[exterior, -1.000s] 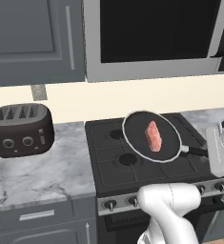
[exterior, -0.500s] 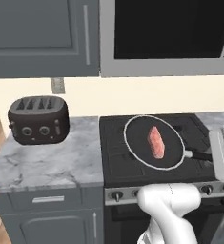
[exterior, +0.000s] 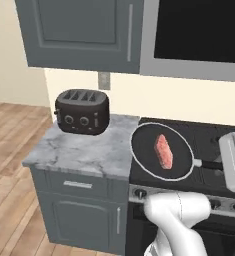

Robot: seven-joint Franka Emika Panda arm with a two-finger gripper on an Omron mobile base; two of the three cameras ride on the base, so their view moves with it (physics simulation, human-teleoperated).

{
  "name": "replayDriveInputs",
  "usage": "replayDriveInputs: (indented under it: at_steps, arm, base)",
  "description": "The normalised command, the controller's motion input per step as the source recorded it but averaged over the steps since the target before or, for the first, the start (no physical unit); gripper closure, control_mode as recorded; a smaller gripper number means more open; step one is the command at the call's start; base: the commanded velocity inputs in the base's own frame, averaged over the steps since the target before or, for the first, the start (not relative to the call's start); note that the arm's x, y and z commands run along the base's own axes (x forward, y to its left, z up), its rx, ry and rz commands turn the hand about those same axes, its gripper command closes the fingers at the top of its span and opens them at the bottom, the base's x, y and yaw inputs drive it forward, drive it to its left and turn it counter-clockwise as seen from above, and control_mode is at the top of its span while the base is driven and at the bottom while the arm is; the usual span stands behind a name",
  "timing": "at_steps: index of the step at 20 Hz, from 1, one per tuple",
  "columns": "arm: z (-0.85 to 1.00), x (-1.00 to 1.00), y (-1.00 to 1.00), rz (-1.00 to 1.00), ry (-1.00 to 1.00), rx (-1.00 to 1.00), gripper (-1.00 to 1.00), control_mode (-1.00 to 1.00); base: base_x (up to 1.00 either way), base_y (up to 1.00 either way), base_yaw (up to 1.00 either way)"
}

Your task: Pick up the pan with the steak in it and place it on the dining table. Then place the steak on the plate.

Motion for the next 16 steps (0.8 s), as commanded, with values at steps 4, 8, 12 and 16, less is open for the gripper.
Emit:
replayDriveInputs:
  at_steps: [4, 8, 12, 16]
  arm:
    - [0.00, 0.00, 0.00, 0.00, 0.00, 0.00, 1.00, 1.00]
    - [0.00, 0.00, 0.00, 0.00, 0.00, 0.00, 1.00, 1.00]
    - [0.00, 0.00, 0.00, 0.00, 0.00, 0.00, 1.00, 1.00]
    - [0.00, 0.00, 0.00, 0.00, 0.00, 0.00, 1.00, 1.00]
  base:
    - [-0.06, 0.00, 0.50]
    - [-0.06, 0.00, 0.50]
    - [-0.04, 0.00, 0.50]
    - [-0.04, 0.00, 0.50]
